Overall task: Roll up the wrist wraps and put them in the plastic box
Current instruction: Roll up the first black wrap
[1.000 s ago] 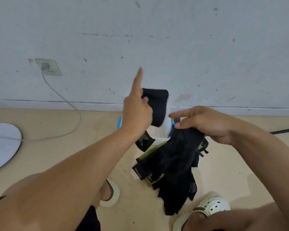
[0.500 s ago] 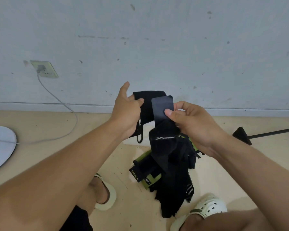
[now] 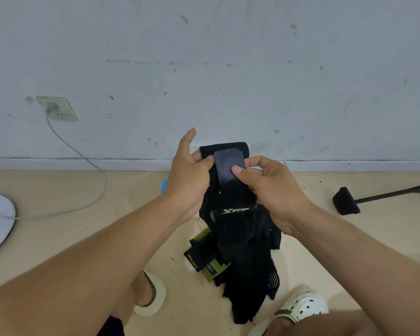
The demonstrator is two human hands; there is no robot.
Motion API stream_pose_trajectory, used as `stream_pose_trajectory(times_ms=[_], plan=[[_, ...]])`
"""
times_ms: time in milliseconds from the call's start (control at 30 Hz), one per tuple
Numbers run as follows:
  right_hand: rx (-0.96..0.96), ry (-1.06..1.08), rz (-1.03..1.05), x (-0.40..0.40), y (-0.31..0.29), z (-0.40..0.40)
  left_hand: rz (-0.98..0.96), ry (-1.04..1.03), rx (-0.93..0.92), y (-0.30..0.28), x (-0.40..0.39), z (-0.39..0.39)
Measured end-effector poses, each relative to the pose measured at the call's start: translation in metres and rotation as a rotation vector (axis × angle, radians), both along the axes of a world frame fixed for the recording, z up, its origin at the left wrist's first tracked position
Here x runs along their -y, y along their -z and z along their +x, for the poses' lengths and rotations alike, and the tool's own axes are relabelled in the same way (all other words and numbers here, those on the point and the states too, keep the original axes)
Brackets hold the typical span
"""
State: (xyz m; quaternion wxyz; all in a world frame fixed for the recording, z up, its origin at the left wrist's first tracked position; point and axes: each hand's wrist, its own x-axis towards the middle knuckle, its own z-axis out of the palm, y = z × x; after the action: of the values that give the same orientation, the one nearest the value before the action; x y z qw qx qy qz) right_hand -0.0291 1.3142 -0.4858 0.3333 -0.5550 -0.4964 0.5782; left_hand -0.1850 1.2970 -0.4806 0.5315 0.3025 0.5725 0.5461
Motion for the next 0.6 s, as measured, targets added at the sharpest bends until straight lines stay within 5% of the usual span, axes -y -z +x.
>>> stream_pose_trajectory(times_ms=[267, 433, 600], plan=[[-0.006, 0.042, 0.005, -0.0011, 0.0045, -0.0021, -0.013, -0.043, 0.098, 0.0016, 0.0051, 0.0069], [-0.047, 0.059, 0.020, 0.0021, 0.0021, -0.0039, 0.036, 0.020, -0.110, 0.0029, 0.0085, 0.0067], [0.059, 0.146, 0.152, 0.0016, -0.0001, -0.0050, 0.057, -0.011, -0.102, 0.0025, 0.0070, 0.0052]])
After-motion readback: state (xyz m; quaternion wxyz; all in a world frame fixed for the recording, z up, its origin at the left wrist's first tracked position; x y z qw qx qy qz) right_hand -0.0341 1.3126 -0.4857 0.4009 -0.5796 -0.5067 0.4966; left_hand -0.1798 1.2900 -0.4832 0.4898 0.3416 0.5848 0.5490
